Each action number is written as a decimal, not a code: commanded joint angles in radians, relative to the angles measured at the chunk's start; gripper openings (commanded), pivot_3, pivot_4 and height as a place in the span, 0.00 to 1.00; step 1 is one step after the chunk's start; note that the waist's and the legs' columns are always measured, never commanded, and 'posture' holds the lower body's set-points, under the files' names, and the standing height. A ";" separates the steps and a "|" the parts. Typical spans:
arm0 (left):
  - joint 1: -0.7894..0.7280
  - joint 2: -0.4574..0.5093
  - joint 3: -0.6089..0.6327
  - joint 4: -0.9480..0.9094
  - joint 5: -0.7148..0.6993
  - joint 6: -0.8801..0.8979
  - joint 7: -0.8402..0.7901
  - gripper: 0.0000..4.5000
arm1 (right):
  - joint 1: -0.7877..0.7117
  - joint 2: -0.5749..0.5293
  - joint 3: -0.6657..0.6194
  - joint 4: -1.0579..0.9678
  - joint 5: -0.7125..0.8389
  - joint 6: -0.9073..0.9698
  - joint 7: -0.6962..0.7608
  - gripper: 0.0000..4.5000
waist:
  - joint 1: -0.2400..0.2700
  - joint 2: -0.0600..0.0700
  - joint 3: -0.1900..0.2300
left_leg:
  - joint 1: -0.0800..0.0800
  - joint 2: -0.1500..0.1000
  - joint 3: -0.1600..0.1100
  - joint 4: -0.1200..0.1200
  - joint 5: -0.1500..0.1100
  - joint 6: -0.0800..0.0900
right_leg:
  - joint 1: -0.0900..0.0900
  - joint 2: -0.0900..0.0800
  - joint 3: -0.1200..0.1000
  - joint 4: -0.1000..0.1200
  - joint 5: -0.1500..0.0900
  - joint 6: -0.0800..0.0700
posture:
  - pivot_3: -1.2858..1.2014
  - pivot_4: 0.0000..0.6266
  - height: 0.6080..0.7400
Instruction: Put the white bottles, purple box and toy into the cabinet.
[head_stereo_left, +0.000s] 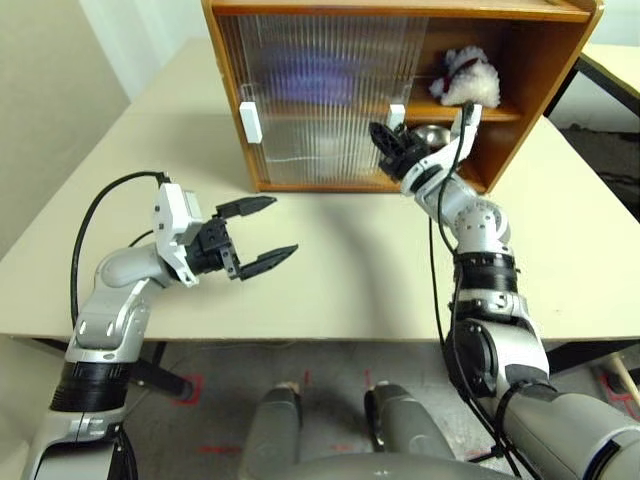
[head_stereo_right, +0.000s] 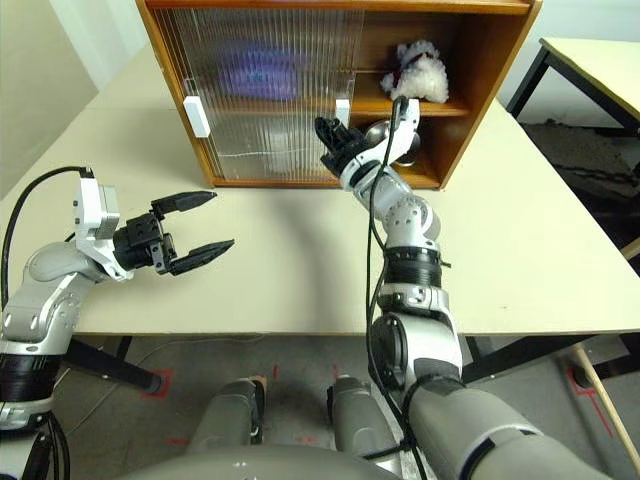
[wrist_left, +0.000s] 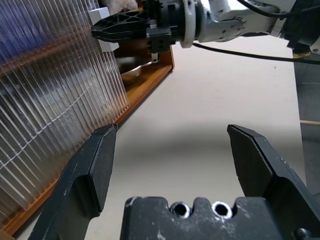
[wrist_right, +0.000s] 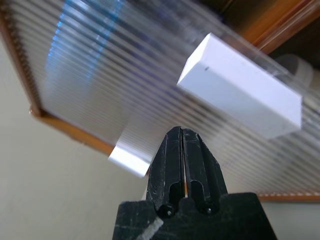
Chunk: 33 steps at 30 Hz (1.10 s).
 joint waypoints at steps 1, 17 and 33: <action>-0.022 0.014 0.013 0.027 -0.001 0.009 -0.003 1.00 | -0.046 -0.001 -0.007 0.066 -0.004 -0.053 -0.019 0.01 | -0.001 0.000 0.000 | 0.000 0.000 0.000 0.000 0.000 0.000 | 0.000 0.000 0.000 0.000 0.000 0.000 | 0.58 0.00 1.00; -0.143 0.005 0.029 0.127 -0.021 0.036 -0.037 1.00 | -0.054 -0.155 -0.056 0.096 0.016 -0.040 -0.043 0.01 | 0.007 0.007 0.004 | 0.000 0.000 0.000 0.000 0.002 0.003 | 0.001 -0.001 -0.002 0.000 0.002 -0.001 | 0.57 0.05 1.00; -0.201 -0.006 0.023 0.146 -0.031 0.048 -0.044 1.00 | 0.009 -0.247 -0.089 0.032 0.018 -0.067 -0.079 0.01 | -0.013 0.006 0.004 | -0.001 0.001 0.002 0.000 0.003 0.005 | 0.001 -0.002 -0.001 -0.002 0.002 -0.001 | 0.55 0.05 1.00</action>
